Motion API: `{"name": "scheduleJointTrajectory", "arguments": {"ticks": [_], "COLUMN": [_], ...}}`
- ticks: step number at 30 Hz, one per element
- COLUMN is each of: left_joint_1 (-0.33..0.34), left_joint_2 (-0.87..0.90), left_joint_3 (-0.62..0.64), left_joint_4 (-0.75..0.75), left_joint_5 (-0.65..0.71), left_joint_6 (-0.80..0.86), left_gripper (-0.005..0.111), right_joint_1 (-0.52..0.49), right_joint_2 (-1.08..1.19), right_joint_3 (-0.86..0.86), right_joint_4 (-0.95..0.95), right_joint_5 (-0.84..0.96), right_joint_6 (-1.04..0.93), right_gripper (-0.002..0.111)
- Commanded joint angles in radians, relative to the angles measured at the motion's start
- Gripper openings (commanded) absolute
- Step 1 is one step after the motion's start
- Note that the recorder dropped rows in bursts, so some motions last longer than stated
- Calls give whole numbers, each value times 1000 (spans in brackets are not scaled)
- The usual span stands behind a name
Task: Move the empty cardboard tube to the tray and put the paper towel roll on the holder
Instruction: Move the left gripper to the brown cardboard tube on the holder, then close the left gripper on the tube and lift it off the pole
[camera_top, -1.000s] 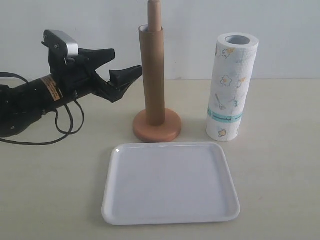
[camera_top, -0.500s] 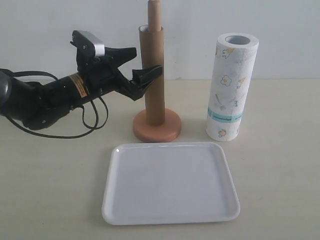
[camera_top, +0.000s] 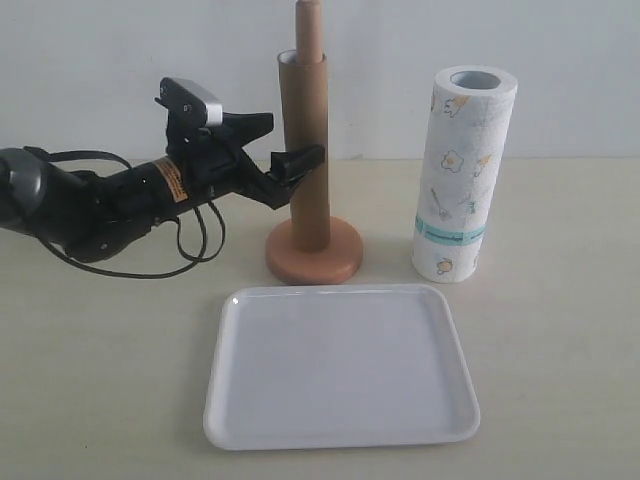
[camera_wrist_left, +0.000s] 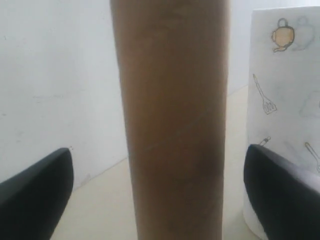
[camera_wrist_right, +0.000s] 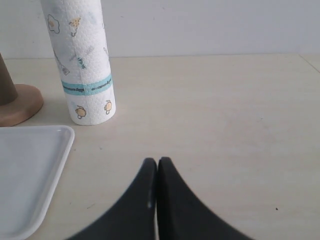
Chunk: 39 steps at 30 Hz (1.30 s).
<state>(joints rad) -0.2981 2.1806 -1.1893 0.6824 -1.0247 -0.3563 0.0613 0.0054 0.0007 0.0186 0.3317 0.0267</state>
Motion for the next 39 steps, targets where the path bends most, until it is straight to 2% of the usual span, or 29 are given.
{"name": "scheduleJointTrajectory", "arguments": {"ticks": [1,8,25,28,39], "left_joint_1": [-8,-23,-43,-43,-43], "left_joint_2": [31,60,70,70,70], "left_joint_3": [-10,-18,-68,-68,-68], "left_joint_4": [-9,-13,-13,-18,-20], "left_joint_5": [-8,-69,6,17,5], "left_joint_6": [-19,3,3,3,3], "left_gripper": [86,86,83,74,14], "right_joint_1": [-3,-3,-3,-3,-3], "right_joint_2": [-5,-5,-5,-5,-5], "right_joint_3": [-1,-1,-1,-1,-1], "right_joint_4": [-2,-2,0,0,0], "right_joint_5": [-9,-9,-3,-3,-3], "right_joint_6": [-4,-4,-4,-4,-4], "right_gripper": [0,0,0,0,0]}}
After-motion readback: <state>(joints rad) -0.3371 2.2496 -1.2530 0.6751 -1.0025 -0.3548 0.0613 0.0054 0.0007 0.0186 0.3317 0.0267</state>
